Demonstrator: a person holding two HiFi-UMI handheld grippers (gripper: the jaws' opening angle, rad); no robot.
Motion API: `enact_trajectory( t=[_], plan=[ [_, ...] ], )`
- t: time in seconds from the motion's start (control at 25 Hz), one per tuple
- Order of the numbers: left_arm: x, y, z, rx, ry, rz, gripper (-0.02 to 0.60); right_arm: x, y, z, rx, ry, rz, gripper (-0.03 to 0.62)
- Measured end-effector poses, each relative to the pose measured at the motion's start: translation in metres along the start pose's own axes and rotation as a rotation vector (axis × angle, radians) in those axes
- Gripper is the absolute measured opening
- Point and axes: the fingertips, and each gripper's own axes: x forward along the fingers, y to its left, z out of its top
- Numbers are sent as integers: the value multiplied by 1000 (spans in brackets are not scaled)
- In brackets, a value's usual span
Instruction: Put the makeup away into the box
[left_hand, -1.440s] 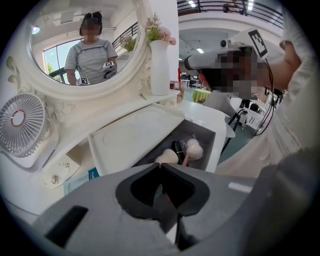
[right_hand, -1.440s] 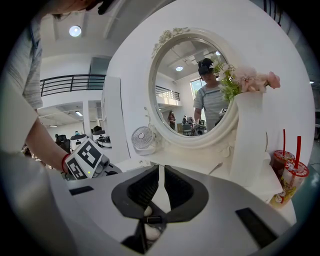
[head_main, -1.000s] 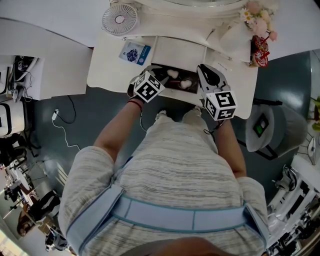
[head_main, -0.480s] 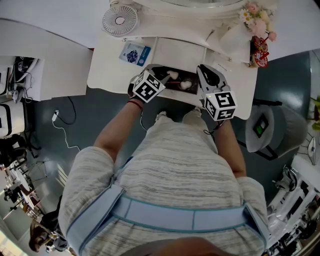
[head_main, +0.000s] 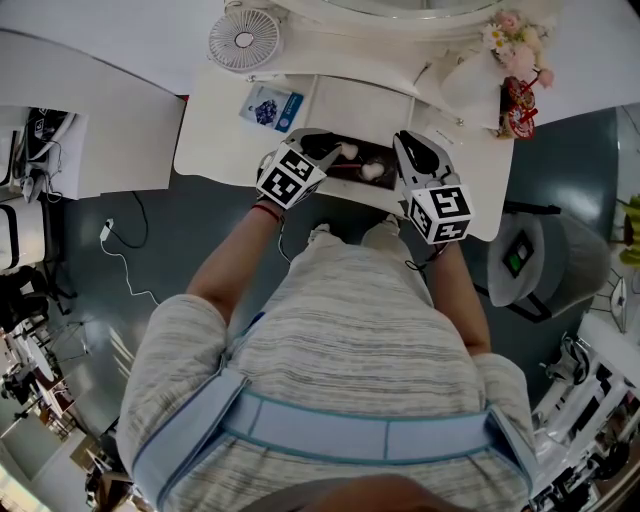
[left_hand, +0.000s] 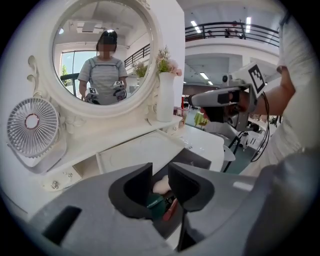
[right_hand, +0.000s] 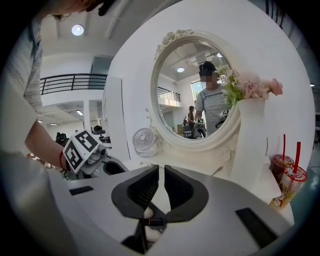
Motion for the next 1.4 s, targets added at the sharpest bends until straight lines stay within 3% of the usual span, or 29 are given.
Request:
enact_trajectory(
  t=[0.52,0.88,1.4],
  plan=[
    [-45,-9,33,23,-158,5,14,-13,28,12,-3,-34,20,14],
    [-83,-33,46,52,-263,-53,13,-34,58,14,17,-54,16,14],
    [-148,-61,47,62,-411,-107,13,-66,114,42,2,-175,-38,14]
  ],
)
